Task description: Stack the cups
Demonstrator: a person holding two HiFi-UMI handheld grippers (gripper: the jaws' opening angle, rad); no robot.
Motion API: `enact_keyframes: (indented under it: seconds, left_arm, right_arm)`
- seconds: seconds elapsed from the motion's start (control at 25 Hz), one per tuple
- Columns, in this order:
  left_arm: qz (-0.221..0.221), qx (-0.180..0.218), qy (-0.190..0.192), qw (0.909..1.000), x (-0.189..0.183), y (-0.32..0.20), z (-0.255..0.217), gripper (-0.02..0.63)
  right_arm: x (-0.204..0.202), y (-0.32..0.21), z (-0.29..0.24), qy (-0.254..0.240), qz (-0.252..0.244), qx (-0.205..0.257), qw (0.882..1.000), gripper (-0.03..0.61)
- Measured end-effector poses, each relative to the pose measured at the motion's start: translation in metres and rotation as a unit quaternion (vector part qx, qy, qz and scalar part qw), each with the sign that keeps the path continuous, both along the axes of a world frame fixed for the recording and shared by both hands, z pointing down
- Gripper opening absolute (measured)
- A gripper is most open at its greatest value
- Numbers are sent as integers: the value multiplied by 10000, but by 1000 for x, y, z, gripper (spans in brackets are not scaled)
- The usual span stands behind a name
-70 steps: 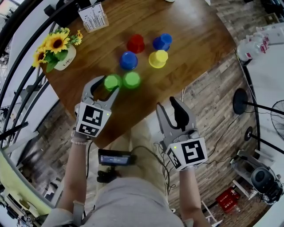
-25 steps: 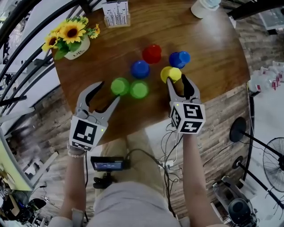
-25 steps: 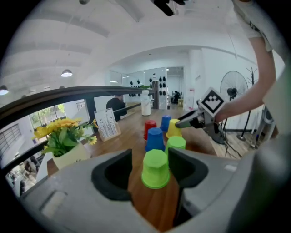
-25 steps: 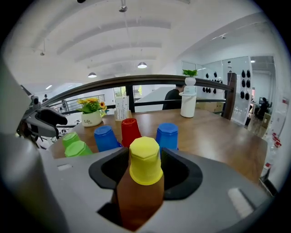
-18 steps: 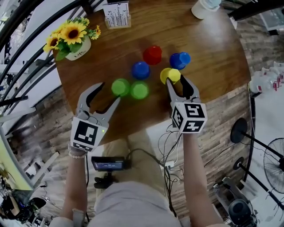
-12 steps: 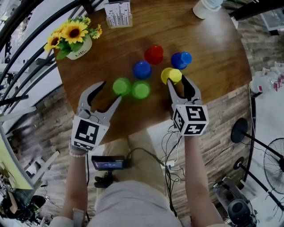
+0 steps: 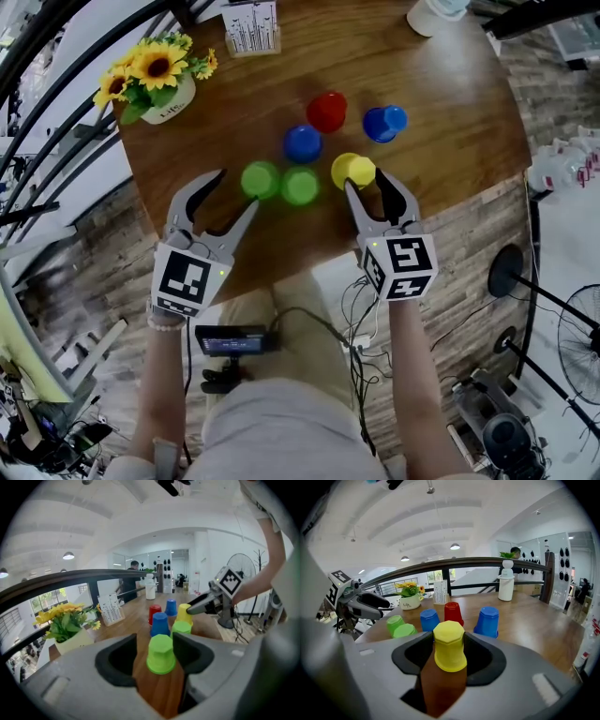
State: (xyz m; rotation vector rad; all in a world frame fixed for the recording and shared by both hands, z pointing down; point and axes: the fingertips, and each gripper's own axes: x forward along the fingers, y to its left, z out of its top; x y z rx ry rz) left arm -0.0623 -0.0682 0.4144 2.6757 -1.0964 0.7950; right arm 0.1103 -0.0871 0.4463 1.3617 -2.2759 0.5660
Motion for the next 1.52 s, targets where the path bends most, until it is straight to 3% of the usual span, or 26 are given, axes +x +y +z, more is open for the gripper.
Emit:
enact_keyframes:
  seconds: [0.84, 1.52]
  left_arm:
    - [37, -2, 45, 10000, -5, 1, 2, 232]
    - [7, 34, 39, 10000, -10, 3, -2, 232]
  right_arm:
    - [-16, 28, 14, -24, -22, -205, 9998, 207]
    - [-17, 37, 2, -58, 48, -60, 10000, 210]
